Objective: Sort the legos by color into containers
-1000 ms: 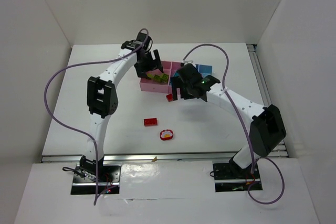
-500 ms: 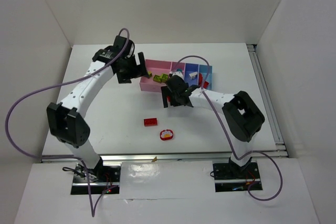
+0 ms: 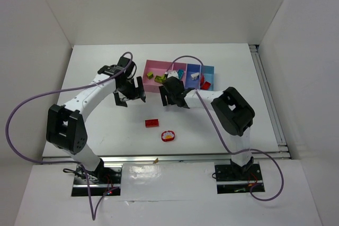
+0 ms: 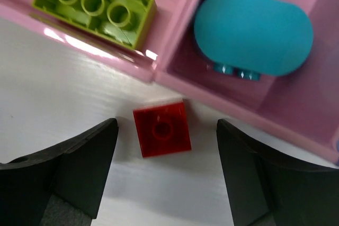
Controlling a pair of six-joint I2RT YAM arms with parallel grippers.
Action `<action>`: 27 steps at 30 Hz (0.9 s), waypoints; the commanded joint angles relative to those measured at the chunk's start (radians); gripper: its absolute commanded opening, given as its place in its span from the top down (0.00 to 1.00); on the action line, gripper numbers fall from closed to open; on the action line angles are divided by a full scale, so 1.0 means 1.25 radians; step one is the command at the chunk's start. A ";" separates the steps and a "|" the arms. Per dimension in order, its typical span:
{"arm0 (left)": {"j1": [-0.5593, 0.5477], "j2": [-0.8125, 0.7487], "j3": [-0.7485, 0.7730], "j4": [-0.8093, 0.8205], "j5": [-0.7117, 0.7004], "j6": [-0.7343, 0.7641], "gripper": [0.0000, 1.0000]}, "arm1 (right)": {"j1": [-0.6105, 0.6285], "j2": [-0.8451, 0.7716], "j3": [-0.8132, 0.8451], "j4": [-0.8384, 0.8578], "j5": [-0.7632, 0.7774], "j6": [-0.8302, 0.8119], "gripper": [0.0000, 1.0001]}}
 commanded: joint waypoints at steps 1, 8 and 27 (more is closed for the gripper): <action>-0.004 -0.038 -0.011 0.017 0.003 -0.001 0.02 | 0.006 0.035 0.030 0.036 0.001 -0.016 0.20; -0.012 0.011 0.016 0.024 0.033 0.019 0.03 | 0.006 -0.012 0.039 0.013 0.009 -0.016 0.54; -0.161 0.125 0.052 -0.009 -0.028 0.113 0.00 | -0.160 -0.328 -0.030 -0.219 0.131 0.072 0.63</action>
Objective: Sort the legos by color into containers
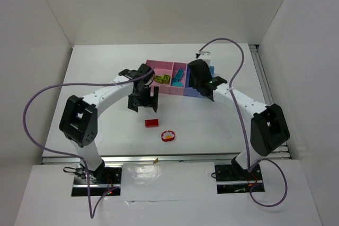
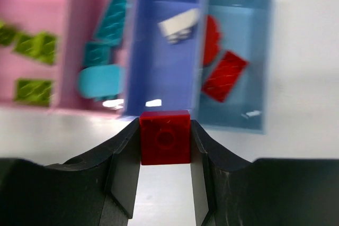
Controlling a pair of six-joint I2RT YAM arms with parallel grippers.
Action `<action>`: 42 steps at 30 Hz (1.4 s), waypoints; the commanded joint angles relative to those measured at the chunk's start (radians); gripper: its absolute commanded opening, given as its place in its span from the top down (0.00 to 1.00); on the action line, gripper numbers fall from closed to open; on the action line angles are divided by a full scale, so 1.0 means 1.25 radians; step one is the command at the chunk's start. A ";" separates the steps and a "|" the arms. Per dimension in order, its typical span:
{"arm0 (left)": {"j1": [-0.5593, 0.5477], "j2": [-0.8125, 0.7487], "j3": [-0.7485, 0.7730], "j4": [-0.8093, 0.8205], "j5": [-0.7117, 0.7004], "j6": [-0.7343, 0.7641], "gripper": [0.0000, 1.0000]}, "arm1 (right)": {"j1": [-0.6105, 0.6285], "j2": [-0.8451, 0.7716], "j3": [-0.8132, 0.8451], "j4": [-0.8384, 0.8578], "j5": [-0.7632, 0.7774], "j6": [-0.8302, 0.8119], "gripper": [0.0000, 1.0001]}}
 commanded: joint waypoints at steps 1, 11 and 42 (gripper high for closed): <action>-0.056 0.042 0.049 -0.033 -0.035 0.052 0.00 | -0.054 -0.009 -0.006 -0.042 0.011 0.018 0.63; -0.066 0.085 0.041 -0.033 -0.027 0.153 0.00 | -0.187 0.086 0.074 -0.070 -0.038 0.026 0.61; -0.092 0.091 -0.014 -0.011 -0.026 -0.179 0.05 | -0.220 0.080 0.123 -0.037 -0.113 0.008 0.08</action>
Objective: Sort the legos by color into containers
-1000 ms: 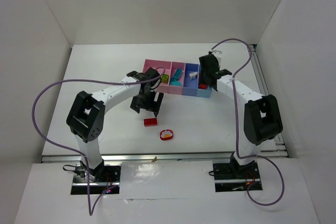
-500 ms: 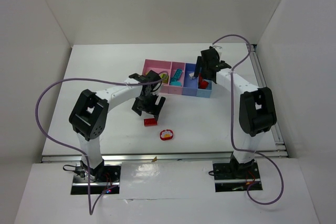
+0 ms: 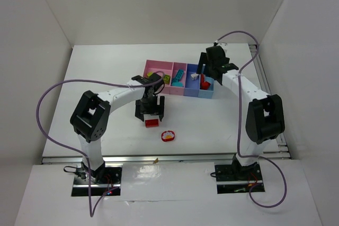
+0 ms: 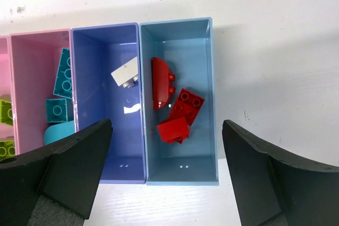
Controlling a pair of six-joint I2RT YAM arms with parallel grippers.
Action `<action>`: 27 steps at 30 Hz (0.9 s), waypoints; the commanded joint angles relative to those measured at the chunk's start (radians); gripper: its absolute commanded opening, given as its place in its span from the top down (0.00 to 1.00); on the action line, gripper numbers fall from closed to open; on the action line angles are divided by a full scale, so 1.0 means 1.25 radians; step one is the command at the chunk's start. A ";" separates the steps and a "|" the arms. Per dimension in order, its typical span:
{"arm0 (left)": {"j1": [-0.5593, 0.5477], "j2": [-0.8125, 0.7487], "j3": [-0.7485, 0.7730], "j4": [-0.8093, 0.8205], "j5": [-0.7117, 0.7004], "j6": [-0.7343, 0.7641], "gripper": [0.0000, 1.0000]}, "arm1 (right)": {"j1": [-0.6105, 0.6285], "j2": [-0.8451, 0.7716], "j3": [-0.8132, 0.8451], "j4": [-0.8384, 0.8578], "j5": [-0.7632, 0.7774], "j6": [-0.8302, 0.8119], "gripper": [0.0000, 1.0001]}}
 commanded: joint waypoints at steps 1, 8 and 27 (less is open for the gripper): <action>-0.010 -0.002 0.001 -0.017 -0.049 -0.120 0.05 | 0.001 -0.038 -0.017 0.015 0.001 0.005 0.08; -0.010 0.054 0.019 -0.047 -0.071 -0.160 0.11 | 0.001 -0.054 -0.033 0.022 0.009 0.005 0.08; -0.026 0.028 0.205 -0.060 -0.003 -0.047 0.56 | 0.001 -0.121 -0.036 -0.012 0.108 0.005 0.08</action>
